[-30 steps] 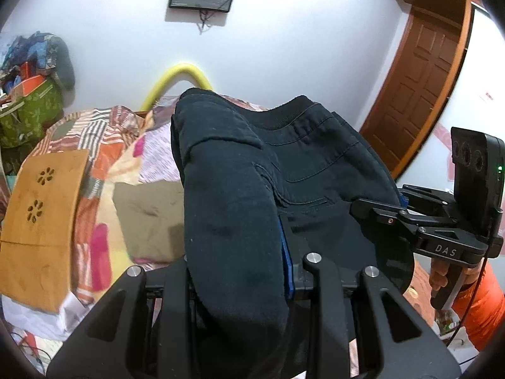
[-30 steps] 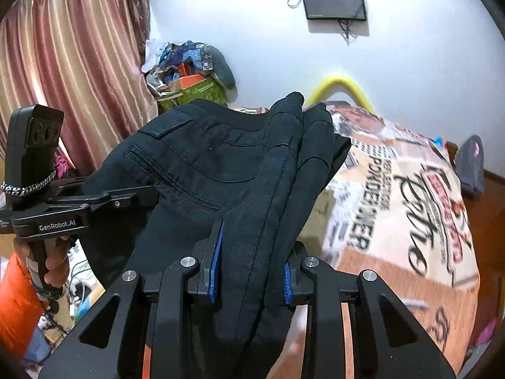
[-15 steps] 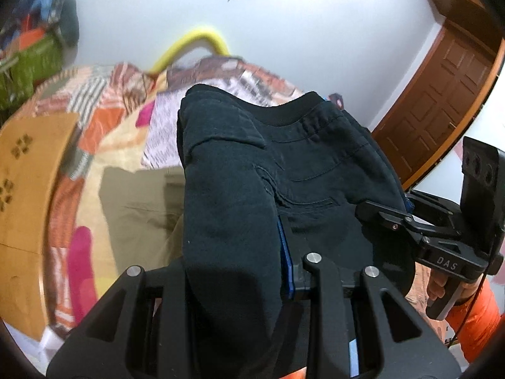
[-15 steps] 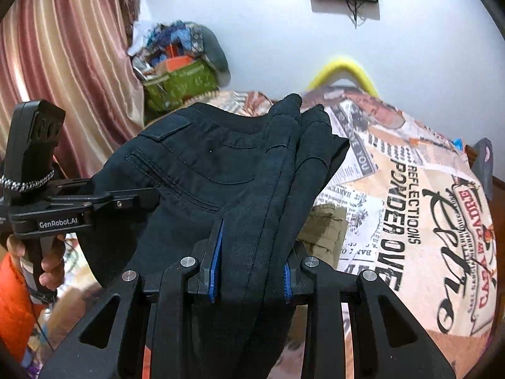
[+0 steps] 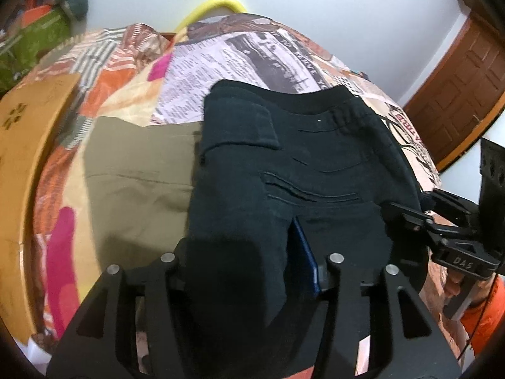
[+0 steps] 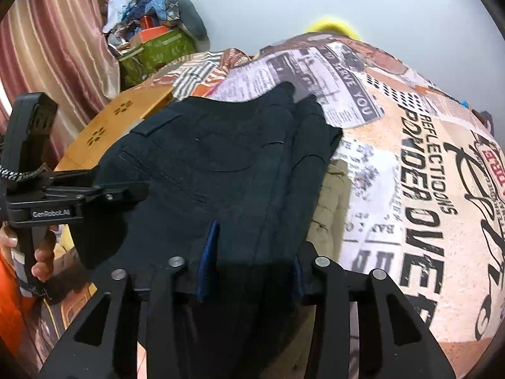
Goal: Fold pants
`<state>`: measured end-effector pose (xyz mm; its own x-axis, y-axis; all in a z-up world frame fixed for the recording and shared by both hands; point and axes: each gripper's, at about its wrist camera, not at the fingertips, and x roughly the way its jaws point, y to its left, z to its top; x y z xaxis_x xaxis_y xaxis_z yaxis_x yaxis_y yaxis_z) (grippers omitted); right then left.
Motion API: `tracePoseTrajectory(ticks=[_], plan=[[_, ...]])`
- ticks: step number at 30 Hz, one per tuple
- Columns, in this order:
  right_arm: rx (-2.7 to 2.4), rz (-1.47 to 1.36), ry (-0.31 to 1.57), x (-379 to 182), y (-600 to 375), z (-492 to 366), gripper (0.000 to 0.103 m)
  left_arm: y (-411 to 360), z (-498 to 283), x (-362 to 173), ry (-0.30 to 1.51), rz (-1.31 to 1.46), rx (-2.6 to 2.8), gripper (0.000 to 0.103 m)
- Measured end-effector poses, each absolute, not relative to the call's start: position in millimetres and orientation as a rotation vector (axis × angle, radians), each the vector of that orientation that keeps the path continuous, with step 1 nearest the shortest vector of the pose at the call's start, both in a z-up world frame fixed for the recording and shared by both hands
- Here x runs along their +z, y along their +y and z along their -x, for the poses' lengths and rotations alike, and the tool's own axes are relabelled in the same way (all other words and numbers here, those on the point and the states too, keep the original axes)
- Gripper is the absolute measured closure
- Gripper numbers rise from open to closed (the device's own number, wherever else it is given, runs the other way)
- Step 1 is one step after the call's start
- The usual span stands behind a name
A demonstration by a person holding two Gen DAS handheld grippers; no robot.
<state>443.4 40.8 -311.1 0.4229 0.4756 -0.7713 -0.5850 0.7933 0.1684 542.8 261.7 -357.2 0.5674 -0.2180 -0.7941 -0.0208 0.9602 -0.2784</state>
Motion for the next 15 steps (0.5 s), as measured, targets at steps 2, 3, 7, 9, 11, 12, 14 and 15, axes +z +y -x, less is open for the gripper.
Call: tracePoseTrajectory(ticks=[2,3,7,9,11,12,14,15], plan=[[0.648,0.125,0.935,-306,35,-439,0.061,264,-535,-351,0.96,0.269,-0.095,0.053],[0.641,0.123,0.942,-305,33,-440,0.061,265,-531,-348,0.959,0.266,-0.086,0.053],[0.631,0.134,0.933,-288,20,-423,0.059,266,-507,-326,0.958,0.264,-0.042,0.053],[0.627,0.152,0.91,-276,14,-413,0.059,265,-492,-310,0.94,0.267,-0.028,0.053],[0.629,0.168,0.872,-257,8,-397,0.059,262,-475,-291,0.915,0.262,-0.017,0.053],[0.633,0.174,0.849,-244,4,-385,0.059,259,-463,-277,0.897,0.247,-0.011,0.053],[0.641,0.176,0.804,-225,-2,-369,0.059,249,-443,-253,0.858,0.205,-0.001,0.053],[0.645,0.176,0.779,-214,-5,-359,0.059,244,-434,-242,0.839,0.182,0.001,0.053]])
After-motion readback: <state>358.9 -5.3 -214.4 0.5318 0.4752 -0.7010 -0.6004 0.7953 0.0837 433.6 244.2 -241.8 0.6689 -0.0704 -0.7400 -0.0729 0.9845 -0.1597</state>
